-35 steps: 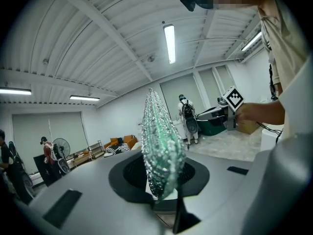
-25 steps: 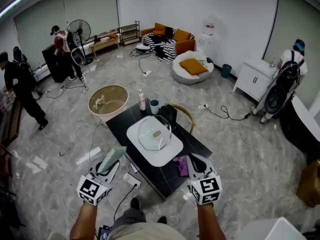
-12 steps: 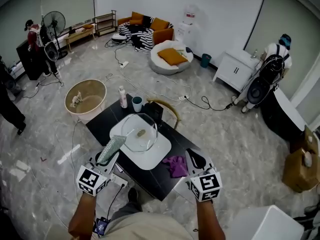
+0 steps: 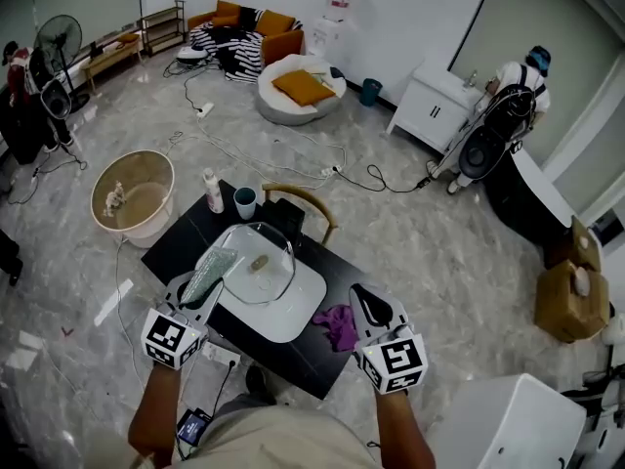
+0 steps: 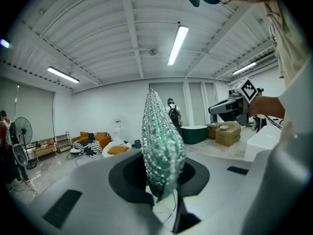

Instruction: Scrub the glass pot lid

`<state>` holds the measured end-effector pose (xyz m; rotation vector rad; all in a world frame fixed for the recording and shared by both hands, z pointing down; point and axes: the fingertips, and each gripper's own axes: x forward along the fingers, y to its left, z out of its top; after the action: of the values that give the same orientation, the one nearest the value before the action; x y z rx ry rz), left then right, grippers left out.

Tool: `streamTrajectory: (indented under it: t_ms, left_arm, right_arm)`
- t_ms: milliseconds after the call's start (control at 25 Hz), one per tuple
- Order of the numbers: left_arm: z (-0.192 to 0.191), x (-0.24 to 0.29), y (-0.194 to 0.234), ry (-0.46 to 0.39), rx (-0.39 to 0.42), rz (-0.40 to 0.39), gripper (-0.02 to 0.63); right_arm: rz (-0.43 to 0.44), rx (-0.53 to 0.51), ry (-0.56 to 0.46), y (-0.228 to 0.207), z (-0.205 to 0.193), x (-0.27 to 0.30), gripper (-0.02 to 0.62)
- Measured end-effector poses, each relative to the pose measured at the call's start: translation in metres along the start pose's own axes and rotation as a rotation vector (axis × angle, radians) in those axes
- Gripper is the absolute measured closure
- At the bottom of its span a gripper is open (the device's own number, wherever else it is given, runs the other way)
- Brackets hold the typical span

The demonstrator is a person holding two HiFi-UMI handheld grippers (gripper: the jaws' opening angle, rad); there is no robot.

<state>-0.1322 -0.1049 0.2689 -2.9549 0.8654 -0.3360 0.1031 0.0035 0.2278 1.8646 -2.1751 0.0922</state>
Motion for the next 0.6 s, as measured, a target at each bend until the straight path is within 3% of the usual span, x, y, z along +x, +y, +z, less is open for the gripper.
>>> streamTrajectory:
  t_ms: [320, 600]
  left_arm:
    - [-0.032, 0.035, 0.046, 0.013, -0.023, -0.054, 0.52]
    - [-0.065, 0.051, 0.074, 0.065, -0.078, -0.007, 0.519]
  right_arm:
    - [-0.014, -0.019, 0.037, 0.026, 0.002, 0.038, 0.571]
    - [0.02, -0.021, 0.067, 0.026, -0.01, 0.067, 0.571]
